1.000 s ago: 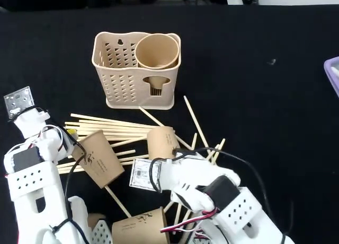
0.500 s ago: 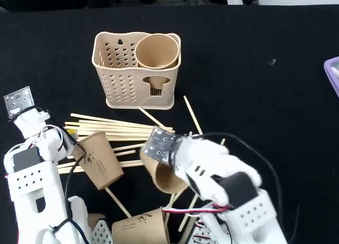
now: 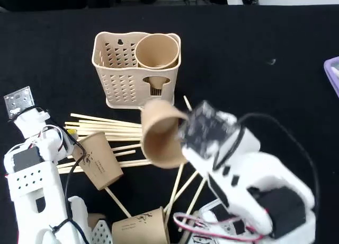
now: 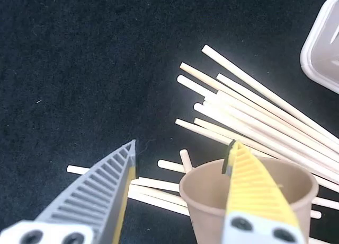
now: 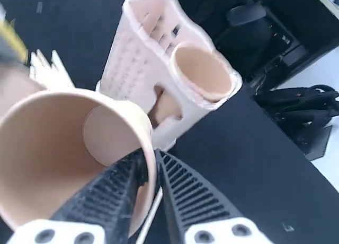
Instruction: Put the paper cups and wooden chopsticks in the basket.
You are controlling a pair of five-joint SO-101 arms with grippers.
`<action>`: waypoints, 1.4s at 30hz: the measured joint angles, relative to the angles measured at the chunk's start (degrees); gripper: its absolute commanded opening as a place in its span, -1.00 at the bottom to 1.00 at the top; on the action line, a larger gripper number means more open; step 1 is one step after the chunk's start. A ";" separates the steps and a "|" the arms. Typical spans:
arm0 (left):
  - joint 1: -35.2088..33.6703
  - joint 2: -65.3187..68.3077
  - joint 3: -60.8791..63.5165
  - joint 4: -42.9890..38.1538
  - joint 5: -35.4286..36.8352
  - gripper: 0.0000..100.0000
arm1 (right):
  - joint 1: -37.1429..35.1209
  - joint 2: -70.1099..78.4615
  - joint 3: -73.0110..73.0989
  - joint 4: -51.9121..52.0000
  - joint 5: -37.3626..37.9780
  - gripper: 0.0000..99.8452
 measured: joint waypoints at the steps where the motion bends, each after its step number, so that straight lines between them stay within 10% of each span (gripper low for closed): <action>1: 0.00 0.00 0.00 0.00 0.00 -0.45 | 0.00 2.90 -2.90 -0.88 -1.67 -0.98; 18: 0.00 -0.09 11.78 -15.47 3.34 -0.45 | 9.41 50.73 -42.02 -6.33 -14.33 -0.98; 37: 0.00 -0.09 13.54 -18.20 3.87 -0.45 | 11.08 69.10 -59.52 7.21 -10.55 -0.96; 42: 0.00 -0.09 13.54 -18.20 3.87 -0.45 | 10.99 70.33 -60.13 7.30 -10.37 -0.55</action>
